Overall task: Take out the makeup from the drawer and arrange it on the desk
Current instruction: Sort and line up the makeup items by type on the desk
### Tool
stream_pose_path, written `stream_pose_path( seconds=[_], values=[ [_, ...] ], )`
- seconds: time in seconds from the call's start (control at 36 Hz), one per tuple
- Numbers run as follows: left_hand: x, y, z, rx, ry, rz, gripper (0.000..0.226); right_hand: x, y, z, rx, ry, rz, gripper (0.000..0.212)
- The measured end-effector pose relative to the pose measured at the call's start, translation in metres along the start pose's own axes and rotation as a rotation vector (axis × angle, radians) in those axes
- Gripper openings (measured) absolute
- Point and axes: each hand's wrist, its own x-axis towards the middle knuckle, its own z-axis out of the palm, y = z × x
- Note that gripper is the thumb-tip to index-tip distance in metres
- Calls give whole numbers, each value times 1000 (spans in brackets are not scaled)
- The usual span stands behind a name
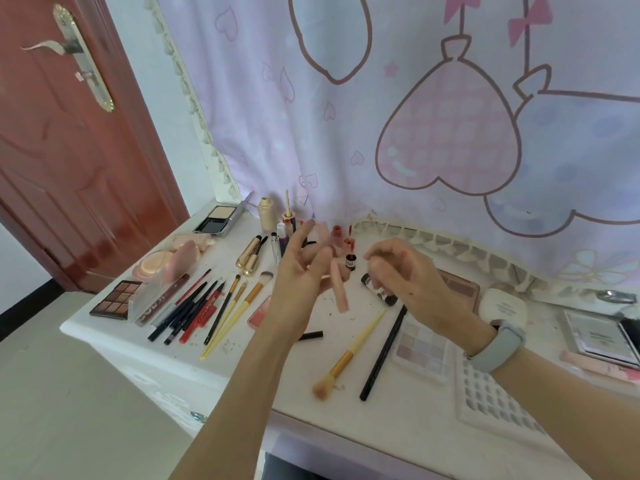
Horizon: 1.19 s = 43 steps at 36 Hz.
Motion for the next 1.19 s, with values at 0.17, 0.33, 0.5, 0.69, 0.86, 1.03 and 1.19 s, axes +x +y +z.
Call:
stream_pose_path(
  seconds=[0.17, 0.33, 0.5, 0.69, 0.86, 1.03, 1.19],
  values=[
    [-14, -7, -3, 883, -262, 346, 14, 7, 5, -9, -19, 18, 66, 23],
    [-19, -12, -4, 1179, -238, 540, 24, -3, 20, 1, -50, -22, 145, 16],
    [-15, 1, -4, 1237, -170, 564, 37, 9, 6, -7, 116, 105, 161, 11],
    [8, 25, -16, 993, -276, 294, 40, 14, -13, -11, -147, -59, -90, 14],
    [14, 30, -21, 1204, -312, 388, 33, 27, -13, -11, -120, -70, 109, 40],
    [15, 28, -27, 1212, -277, 349, 39, 29, 1, -8, -242, -101, -54, 28],
    [16, 30, -31, 1207, -301, 365, 26, 30, -2, -9, -462, -174, -39, 29]
  ],
)
